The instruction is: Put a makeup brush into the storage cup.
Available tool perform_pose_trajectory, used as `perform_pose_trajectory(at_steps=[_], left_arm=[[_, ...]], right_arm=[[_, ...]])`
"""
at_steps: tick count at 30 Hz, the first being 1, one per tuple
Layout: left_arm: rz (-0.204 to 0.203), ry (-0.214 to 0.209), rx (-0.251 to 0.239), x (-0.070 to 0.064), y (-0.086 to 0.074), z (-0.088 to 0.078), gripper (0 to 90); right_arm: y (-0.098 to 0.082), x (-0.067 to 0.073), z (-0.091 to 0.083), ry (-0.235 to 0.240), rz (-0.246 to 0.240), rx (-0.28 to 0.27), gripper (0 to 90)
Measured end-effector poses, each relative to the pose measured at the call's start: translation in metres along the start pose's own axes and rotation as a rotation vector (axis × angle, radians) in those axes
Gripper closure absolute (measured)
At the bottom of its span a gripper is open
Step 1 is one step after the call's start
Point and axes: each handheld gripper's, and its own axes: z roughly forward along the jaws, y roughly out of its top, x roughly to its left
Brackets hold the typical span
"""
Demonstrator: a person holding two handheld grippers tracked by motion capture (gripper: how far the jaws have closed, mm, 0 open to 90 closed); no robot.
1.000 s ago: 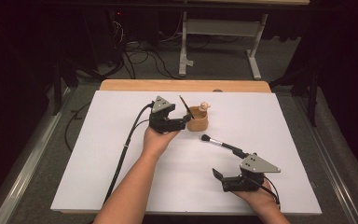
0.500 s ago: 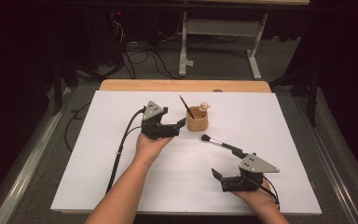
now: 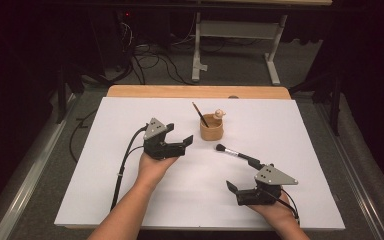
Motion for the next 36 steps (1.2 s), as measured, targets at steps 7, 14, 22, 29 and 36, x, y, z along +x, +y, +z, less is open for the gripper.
perform_pose_trajectory(at_steps=[7, 14, 22, 29, 36], left_arm=[[0.024, -0.006, 0.012, -0.003, -0.012, -0.014, 14.8], [0.039, -0.002, 0.009, -0.004, -0.023, -0.032, 7.6], [0.068, 0.006, 0.002, -0.004, -0.035, -0.057, 0.1], [0.080, -0.001, 0.015, -0.003, -0.052, -0.081, 0.1], [0.054, 0.010, -0.019, 0.004, -0.063, -0.099, 0.2]], right_arm=[[0.000, 0.001, 0.000, 0.000, 0.006, 0.008, 1.9], [0.000, 0.000, -0.001, -0.003, -0.001, 0.003, 1.9], [0.000, 0.001, 0.000, -0.003, -0.003, 0.002, 1.9], [0.001, 0.000, -0.002, -0.004, 0.004, -0.010, 1.9], [0.002, -0.002, -0.004, -0.025, 0.026, -0.023, 1.9]])
